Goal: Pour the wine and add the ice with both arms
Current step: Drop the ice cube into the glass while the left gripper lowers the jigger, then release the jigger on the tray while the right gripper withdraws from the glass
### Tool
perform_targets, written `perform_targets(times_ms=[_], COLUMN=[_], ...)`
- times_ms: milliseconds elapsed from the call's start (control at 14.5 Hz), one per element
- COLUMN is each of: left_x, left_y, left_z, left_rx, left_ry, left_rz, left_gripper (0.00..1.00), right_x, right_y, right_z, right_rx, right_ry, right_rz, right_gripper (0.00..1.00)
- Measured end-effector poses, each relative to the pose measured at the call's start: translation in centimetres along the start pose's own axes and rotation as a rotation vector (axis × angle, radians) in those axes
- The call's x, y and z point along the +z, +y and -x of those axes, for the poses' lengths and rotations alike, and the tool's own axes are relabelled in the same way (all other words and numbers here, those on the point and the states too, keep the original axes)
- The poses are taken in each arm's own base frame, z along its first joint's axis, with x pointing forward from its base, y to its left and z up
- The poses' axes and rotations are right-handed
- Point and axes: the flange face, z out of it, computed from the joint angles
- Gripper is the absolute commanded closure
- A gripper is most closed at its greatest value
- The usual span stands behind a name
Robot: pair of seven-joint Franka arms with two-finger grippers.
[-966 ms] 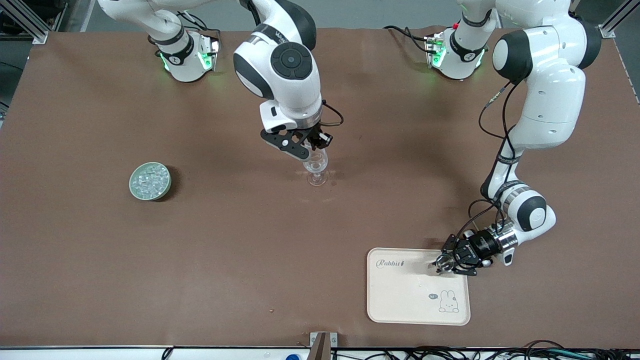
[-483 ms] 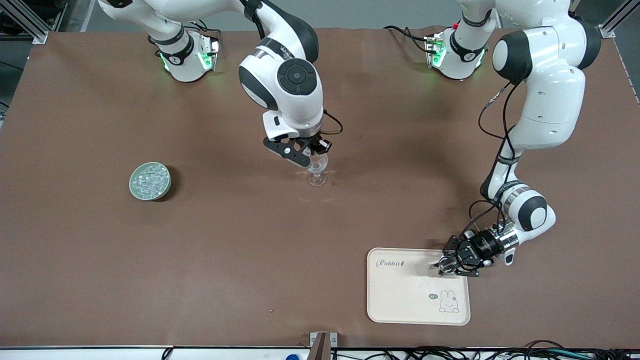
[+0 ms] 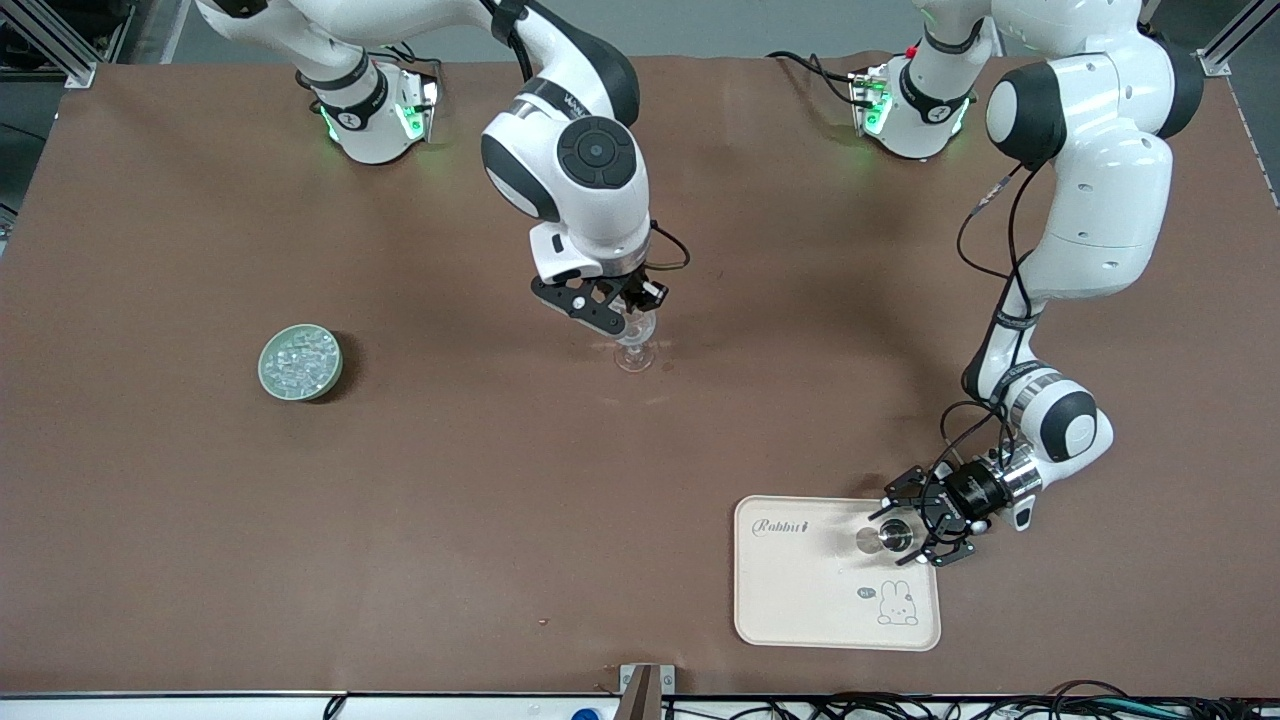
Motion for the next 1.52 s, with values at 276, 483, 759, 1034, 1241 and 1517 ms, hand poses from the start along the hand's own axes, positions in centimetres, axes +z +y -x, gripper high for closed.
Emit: perform_targets(times_ms=[276,483,759,1034,1241,1517], left_x=[-4.0,-7.6,-10.0,-10.4,-9.9,-9.4], left_y=[2.1,3.7,4.6,5.7,6.8,7.3], left_z=[0.4,2.3,5.9,12.9,18.7,26.3], left_rx=[0.04,0.106,0.197,0.356,0.5,0.657], left_ry=[0.013,0.04,0.125,0.233,0.329,0.436], left_rz=[0.0,-0.076,-0.211,-0.413,-0.511,-0.572], left_gripper=[0.0,0.0,0.0,0.0,0.0,0.0], right_x=[0.0,0.1,0.9,1.6,1.5,1.3], right_y=[0.0,0.0,-0.1,-0.2,-0.2,-0.2], right_z=[0.0,-0.1,-0.2,-0.3,-0.4,-0.6], right_rx=[0.0,-0.003,-0.006,-0.005,-0.003,0.002], right_ry=[0.003,0.009,0.011,0.006,0.007,0.009], right_rz=[0.001,0.004,0.014,0.022,0.021,0.016], right_gripper=[0.86,0.83,0.78,0.5,0.42,0.21])
